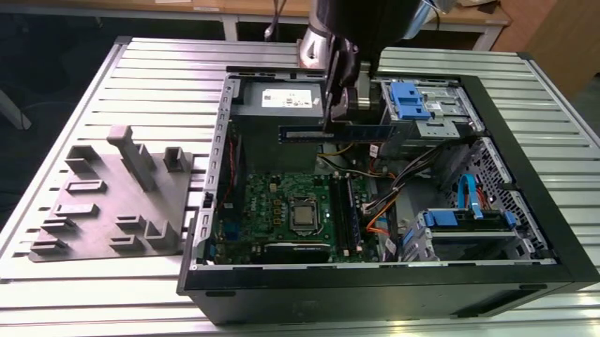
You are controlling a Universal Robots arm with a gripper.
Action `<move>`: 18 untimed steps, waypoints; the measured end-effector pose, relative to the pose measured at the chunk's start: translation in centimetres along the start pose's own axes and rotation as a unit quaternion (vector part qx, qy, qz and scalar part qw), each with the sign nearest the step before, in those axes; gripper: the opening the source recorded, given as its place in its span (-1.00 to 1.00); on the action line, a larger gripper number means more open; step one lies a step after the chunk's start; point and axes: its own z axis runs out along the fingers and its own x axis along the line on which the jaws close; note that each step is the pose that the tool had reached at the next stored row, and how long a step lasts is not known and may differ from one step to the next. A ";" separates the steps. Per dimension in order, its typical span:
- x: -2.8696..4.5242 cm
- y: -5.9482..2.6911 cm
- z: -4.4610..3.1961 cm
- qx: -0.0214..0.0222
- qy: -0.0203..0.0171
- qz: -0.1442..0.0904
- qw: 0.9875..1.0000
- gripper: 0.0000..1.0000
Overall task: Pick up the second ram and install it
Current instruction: 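Pick up the second ram and move it above second insertion slot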
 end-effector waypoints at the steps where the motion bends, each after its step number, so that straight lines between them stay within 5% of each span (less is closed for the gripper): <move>1: -0.03 -0.04 0.17 0.000 0.000 0.000 1.000 -0.84; 10: -0.10 -0.15 0.64 0.000 0.000 0.000 1.000 -0.84; 18: -0.38 -0.19 1.50 0.000 -0.005 0.000 1.000 -0.84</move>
